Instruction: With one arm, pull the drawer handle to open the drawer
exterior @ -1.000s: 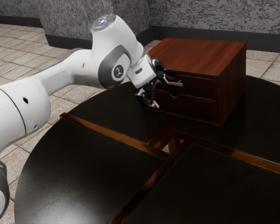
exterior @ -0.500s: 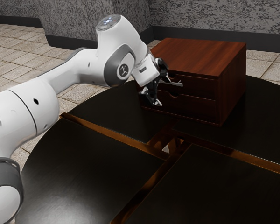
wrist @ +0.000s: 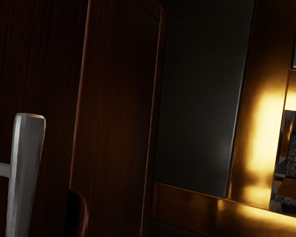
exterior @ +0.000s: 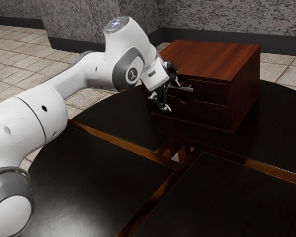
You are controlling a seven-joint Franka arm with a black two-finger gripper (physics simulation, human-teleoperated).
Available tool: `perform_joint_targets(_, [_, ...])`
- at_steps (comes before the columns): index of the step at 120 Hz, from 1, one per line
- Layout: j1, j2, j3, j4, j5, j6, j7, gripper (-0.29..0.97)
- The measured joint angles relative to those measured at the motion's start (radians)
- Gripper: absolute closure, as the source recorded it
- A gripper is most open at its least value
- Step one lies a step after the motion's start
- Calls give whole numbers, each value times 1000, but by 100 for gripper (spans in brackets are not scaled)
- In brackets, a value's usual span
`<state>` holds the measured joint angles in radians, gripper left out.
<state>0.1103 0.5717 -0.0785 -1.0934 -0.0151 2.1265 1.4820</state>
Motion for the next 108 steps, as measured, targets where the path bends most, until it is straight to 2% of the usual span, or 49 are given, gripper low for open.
perform_joint_targets(93, [-18,66,23,78,0,-12,-1,1])
perform_joint_targets(108, [-20,60,34,77,-1,-16,-3,9])
